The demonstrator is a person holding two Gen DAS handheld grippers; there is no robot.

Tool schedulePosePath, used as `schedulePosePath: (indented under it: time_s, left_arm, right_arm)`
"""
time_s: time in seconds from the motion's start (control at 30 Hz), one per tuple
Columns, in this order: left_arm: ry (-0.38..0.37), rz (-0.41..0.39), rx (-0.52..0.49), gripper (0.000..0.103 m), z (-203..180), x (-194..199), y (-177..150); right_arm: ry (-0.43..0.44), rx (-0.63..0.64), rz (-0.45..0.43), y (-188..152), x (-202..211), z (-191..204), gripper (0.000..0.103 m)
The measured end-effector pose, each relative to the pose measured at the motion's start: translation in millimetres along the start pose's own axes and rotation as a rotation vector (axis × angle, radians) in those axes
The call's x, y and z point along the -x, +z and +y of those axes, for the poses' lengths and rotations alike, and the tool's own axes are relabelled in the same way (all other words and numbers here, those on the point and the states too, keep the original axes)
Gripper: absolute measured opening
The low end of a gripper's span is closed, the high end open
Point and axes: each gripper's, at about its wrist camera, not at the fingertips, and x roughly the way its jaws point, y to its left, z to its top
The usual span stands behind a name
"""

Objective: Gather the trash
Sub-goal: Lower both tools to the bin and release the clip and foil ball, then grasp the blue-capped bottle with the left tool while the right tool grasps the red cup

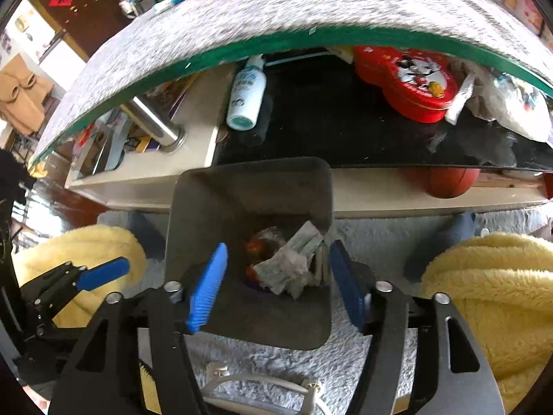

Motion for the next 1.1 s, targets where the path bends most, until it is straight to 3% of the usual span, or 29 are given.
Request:
schedulePosePath:
  time_s: [0.1, 0.23, 0.3, 0.47, 0.6, 0.77, 1.1]
  left_arm:
    - [0.019, -0.018, 0.008, 0.069, 4.6, 6.0, 2.7]
    - [0.036, -0.034, 0.006, 0.080, 6.8, 13.7, 5.3]
    - [0.036, -0.045, 0.001, 0.084, 6.2, 19.1, 6.7]
    - [0.037, -0.071, -0.014, 0.090, 3.5, 35.1, 14.6]
    - [0.049, -0.116, -0.028, 0.093, 1.1, 53.8, 25.5]
    - [0.054, -0.165, -0.041, 0.095, 3.8, 73.6, 50.4]
    - [0.093, -0.191, -0.040, 0.095, 31.4, 76.3, 105.2]
  right_arm:
    - [-0.020, -0.013, -0.015, 2.6, 4.4, -4.8, 0.083]
    - [-0.025, -0.014, -0.025, 5.4, 8.7, -6.4, 0.086]
    - [-0.036, -0.011, -0.037, 6.6, 12.3, -6.2, 0.094]
    - [-0.038, 0.001, -0.049, 14.8, 26.3, -3.4, 0.094]
    - [-0.036, 0.018, -0.113, 31.4, 50.9, 2.3, 0.097]
    - [-0.028, 0.046, -0.208, 67.6, 83.4, 10.4, 0.099]
    - [-0.019, 0.072, -0.260, 138.9, 85.4, 23.7, 0.099]
